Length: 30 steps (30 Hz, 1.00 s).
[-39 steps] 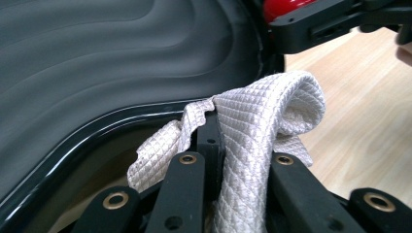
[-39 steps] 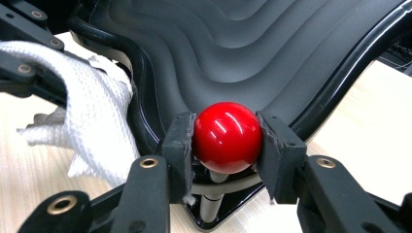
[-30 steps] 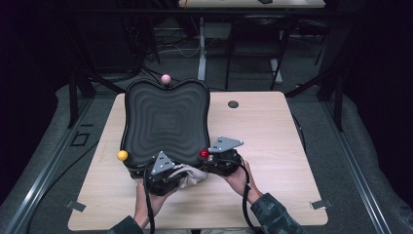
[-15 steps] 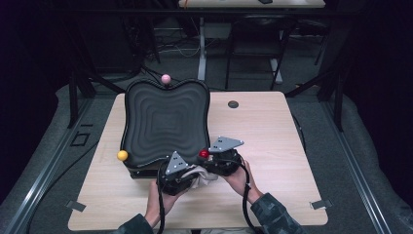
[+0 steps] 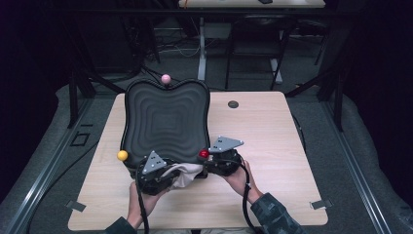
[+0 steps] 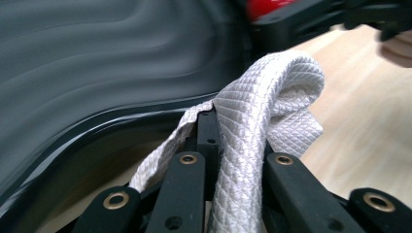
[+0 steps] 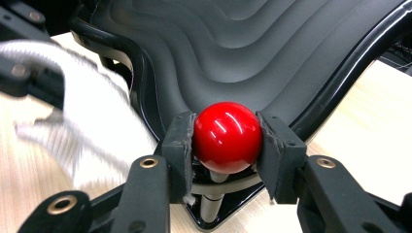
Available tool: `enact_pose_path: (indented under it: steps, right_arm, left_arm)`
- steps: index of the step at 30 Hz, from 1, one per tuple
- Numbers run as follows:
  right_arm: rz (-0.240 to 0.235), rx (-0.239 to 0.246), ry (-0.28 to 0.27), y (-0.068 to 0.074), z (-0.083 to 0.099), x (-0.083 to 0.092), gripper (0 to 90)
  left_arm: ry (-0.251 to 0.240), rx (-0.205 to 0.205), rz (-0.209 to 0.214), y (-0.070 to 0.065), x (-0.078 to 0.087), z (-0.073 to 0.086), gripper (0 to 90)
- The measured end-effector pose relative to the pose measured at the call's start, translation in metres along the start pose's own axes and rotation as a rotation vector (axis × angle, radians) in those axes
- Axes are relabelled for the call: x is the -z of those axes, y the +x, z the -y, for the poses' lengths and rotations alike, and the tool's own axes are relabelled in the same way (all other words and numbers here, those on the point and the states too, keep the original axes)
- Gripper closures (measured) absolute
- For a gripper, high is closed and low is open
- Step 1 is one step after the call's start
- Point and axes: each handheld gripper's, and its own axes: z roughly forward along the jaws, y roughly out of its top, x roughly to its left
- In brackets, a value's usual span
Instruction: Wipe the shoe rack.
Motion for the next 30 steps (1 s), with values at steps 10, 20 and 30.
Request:
enact_pose_path:
  steps: [10,20,30]
  right_arm:
    - [0.001,0.003,-0.005,0.0,0.0,0.0,60.0]
    - [0.001,0.003,-0.005,0.001,0.0,-0.001,60.0]
    - [0.001,0.005,-0.005,0.001,0.0,-0.001,60.0]
  left_arm:
    - [0.017,0.071,-0.086,0.029,0.018,0.013,83.0]
    - [0.037,0.134,-0.153,0.054,0.057,0.035,83.0]
    - [0.035,0.192,-0.244,0.076,0.084,0.051,83.0]
